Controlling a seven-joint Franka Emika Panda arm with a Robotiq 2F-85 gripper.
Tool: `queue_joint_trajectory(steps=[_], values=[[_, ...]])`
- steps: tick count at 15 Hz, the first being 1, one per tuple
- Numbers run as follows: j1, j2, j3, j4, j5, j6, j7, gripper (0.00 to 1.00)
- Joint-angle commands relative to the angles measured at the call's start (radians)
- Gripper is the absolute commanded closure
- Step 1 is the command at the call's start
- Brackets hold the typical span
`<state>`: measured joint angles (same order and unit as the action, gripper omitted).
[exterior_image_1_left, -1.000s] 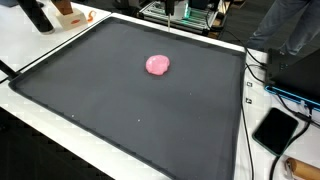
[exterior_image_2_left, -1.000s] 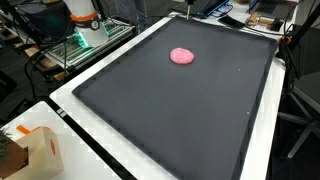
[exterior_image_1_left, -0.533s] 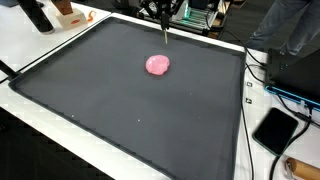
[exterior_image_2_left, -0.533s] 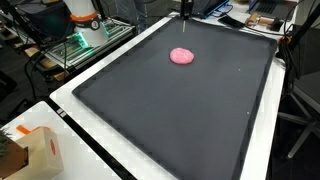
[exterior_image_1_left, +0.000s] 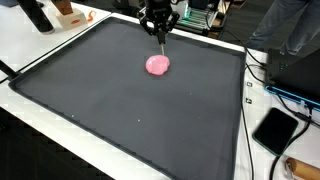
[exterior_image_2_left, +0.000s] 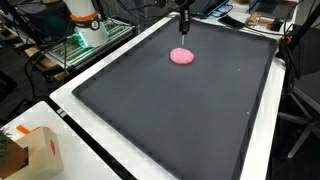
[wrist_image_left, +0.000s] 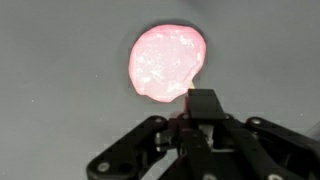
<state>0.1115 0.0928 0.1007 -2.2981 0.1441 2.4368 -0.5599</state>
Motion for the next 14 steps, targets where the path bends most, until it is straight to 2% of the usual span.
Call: queue_joint_trajectory(steps=[1, 9, 14], values=[[-0.019, 0.037, 0.007, -0.018, -0.029, 0.070, 0.013, 0.97], [-0.038, 0.099, 0.009, -0.013, -0.096, 0.111, 0.050, 0.97], [-0.045, 0.122, 0.021, -0.008, -0.081, 0.113, 0.047, 0.97]])
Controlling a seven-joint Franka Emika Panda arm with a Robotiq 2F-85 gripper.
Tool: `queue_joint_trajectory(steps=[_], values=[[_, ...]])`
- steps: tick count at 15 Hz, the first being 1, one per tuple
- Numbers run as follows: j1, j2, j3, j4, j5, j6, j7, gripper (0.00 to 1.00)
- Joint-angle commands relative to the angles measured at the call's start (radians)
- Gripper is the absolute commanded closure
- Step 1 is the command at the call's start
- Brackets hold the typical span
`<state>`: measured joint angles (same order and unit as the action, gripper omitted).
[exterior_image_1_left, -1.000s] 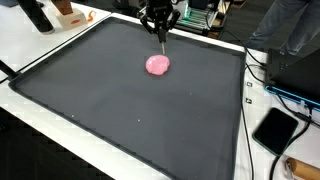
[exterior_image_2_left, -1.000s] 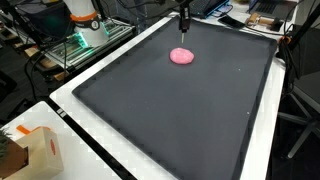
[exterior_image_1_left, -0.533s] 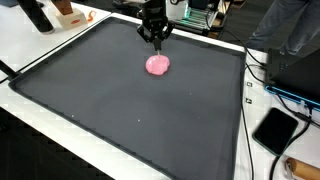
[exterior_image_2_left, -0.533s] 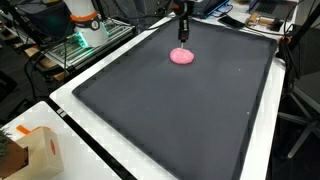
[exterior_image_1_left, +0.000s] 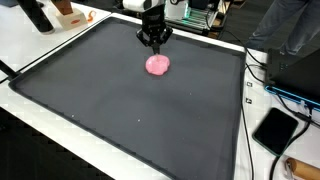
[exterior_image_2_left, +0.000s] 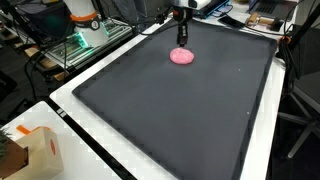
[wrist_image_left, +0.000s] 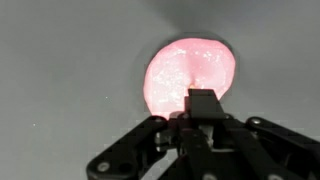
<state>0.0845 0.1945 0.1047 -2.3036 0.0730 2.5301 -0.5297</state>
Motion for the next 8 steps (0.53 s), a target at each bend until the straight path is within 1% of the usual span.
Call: queue_joint_trajectory(steps=[1, 8], values=[[-0.021, 0.024, 0.020, -0.001, -0.004, 0.018, 0.012, 0.97], [-0.035, 0.043, 0.039, 0.004, 0.023, 0.019, -0.003, 0.97]])
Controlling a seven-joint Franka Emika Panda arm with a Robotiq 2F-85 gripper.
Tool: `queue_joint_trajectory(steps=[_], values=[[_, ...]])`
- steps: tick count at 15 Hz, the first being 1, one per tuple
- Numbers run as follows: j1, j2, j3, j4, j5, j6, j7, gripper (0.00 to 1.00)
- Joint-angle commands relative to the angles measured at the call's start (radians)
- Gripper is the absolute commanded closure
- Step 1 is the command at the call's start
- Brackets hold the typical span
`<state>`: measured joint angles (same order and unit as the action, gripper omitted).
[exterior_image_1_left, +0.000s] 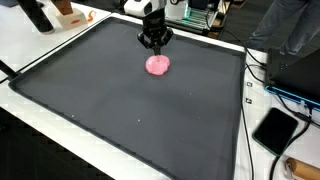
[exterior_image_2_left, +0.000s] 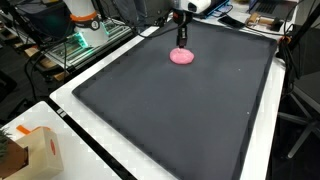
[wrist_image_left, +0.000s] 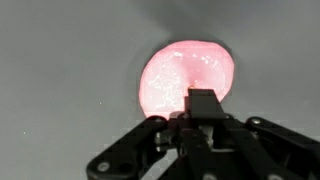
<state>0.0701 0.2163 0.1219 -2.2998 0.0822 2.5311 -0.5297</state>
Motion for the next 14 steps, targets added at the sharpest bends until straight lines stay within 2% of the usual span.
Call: queue_joint_trajectory(steps=[1, 14], values=[[-0.023, 0.023, 0.024, 0.001, 0.015, 0.017, -0.003, 0.97], [-0.029, -0.010, 0.024, 0.015, 0.009, -0.021, 0.027, 0.97]])
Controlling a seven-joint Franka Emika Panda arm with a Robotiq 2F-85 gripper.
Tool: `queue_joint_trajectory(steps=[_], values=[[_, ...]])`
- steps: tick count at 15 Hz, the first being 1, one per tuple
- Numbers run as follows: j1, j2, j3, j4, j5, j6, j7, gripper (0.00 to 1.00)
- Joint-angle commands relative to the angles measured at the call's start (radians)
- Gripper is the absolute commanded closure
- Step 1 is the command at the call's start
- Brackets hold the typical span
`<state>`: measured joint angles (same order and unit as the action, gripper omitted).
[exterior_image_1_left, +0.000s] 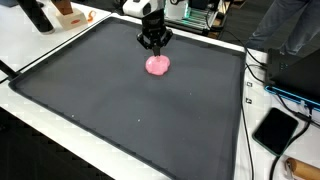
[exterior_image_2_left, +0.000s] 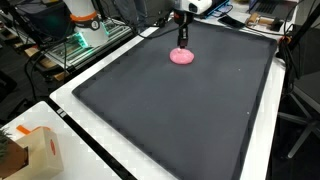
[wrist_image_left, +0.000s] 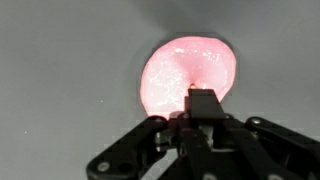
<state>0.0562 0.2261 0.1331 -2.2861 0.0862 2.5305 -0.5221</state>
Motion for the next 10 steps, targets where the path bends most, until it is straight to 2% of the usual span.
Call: queue_joint_trajectory(steps=[1, 10], values=[[-0.015, -0.024, 0.012, 0.003, 0.005, -0.024, 0.026, 0.97], [-0.016, -0.124, 0.001, 0.014, 0.013, -0.112, 0.032, 0.97]])
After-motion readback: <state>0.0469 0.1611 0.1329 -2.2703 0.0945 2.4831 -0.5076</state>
